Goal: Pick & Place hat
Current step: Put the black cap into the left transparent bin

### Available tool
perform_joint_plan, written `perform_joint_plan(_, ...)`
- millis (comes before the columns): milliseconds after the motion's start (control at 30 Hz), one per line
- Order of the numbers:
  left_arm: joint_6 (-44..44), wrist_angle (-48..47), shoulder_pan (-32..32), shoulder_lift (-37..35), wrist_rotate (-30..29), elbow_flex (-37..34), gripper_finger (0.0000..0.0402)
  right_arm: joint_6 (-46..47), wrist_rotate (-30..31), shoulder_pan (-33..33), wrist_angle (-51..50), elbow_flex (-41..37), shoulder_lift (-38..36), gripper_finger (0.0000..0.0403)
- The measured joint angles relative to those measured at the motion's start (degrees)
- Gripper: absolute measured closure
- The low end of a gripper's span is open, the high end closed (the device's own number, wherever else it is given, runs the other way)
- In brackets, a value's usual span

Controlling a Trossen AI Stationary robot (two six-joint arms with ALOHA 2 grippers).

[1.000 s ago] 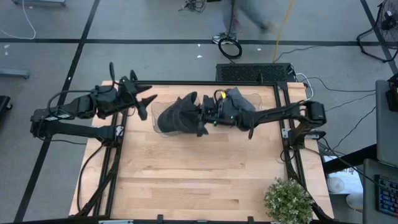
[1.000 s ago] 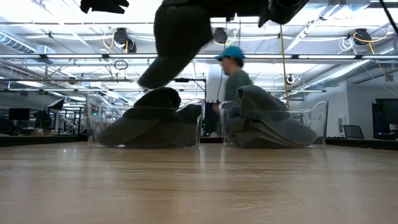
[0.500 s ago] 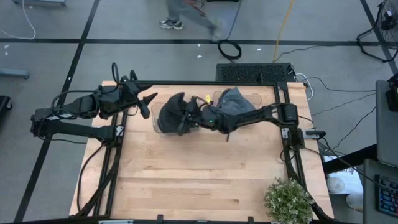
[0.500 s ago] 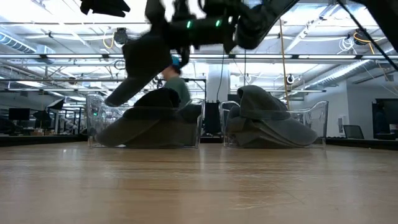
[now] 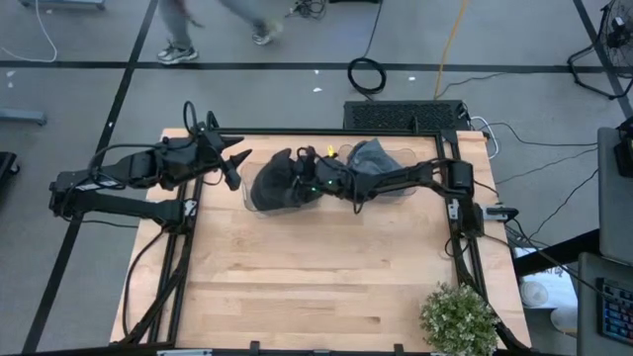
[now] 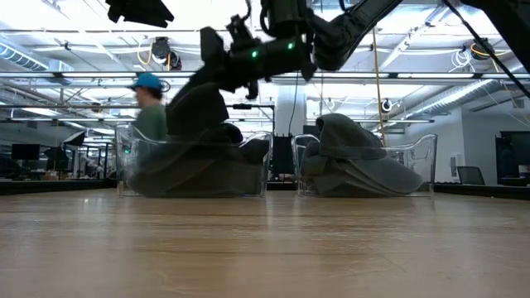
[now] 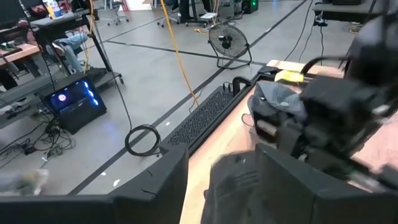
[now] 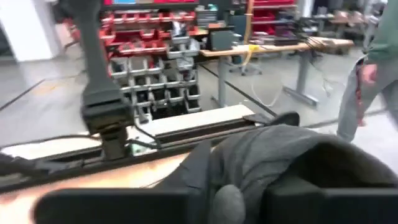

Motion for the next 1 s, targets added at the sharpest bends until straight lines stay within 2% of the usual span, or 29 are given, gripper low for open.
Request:
perform_joint_plan(167,-0.1,-0.6,0.0,0.1,0.0,0.0,0.0208,-6.0,-4.1,0.2,-2.9,0.0,-2.5,0.0296)
perform_joint_plan(300,-0.1,-0.7,0.0,0.1,0.0,0.0,0.0200,-5.1,-7.5,0.2,-6.5,0.0,-6.2,0.0210)
perform_joint_plan(433,-0.6,-0.7,0.0,0.2,0.1,0.0,0.0199,-4.7,-7.5,0.0,-11.3,0.0,-8.1,0.0127)
perform_joint_plan(567,-1.6,-0.9,0.0,0.8,0.1,0.0,0.0208,-4.6,-7.6,0.0,-14.0,-0.1,-10.2,0.0067)
perform_joint_plan(767,-1.9,-1.0,0.0,2.6,0.1,0.0,0.0218,-9.4,-7.4,-0.1,-17.1,-0.1,-10.2,0.0026)
perform_joint_plan(933,-1.8,-1.0,0.0,4.3,0.1,0.0,0.0220,-7.7,-7.5,0.0,-17.3,0.2,-12.3,0.0014)
perform_joint_plan(1000,-1.8,-0.9,0.0,4.8,0.1,0.0,0.0220,-8.2,-6.9,-0.1,-21.7,0.1,-12.0,0.0014)
